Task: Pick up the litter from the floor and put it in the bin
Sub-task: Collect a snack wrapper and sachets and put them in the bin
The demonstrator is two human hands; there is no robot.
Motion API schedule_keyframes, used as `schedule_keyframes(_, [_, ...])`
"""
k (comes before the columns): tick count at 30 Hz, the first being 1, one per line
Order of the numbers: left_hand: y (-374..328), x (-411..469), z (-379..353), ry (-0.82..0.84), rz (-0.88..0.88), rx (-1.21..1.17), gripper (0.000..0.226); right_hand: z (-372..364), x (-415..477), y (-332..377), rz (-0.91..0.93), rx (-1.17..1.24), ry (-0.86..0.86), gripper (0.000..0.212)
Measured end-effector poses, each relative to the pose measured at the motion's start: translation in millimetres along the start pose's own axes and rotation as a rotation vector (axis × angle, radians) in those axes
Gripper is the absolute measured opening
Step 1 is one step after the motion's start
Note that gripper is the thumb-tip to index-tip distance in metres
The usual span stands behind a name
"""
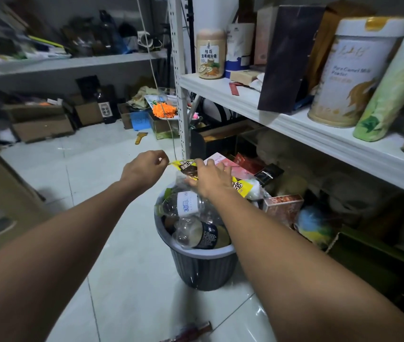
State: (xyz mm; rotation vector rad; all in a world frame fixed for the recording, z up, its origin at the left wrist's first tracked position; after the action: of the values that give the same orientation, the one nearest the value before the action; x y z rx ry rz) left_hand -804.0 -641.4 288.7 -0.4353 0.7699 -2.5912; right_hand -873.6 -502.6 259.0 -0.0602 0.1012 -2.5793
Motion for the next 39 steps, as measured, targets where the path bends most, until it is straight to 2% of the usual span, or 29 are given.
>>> schedule_keyframes(4, [-4.2,4.2,-0.9,-0.030,-0.028,0.001,0.031,-6.7,2.9,-3.4,0.029,-0.011,-0.017,0.065])
schedule_keyframes(7, [-6.4,7.1,-1.7,-0.060,-0.034,-0.010,0.030,-9.0,-0.3,-8.0,0.026,-0.016,-0.126,0.047])
schedule_keyframes(11, [-8.8,9.0,-7.2,-0.052,-0.053,-0.005,0.030,-17.9,-1.1,-11.6,0.026,-0.007,-0.123,0.036])
schedule_keyframes(20, [-2.3,-1.5,-4.2,-0.093,-0.042,-0.036,0.031,-6.2,-1.3,-8.3,-0.002,-0.007,-0.175,0.039])
schedule_keyframes(31, [36.2,-56.3,8.9,-0.151,0.071,-0.016,0.033,18.6,-37.2,9.9,0.058,-0.009,-0.457,0.035])
schedule_keyframes(39, [68.3,-96.9,0.3,-0.140,0.183,0.014,0.034,-0.1,-50.6,24.7,0.150,0.011,-0.409,0.037])
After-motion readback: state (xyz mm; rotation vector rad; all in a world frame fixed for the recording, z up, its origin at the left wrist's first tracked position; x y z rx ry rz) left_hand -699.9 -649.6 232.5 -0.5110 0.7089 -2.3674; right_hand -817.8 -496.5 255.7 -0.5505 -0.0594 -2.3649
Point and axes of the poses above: each hand's wrist, its own x-axis towards the middle knuckle, its own z-axis out of the back of the hand, y = z × x, the point moved 2 cm from there along x, towards the middle knuckle, and after that the axes turned 13 degrees about -x, right-handed, at the moved point
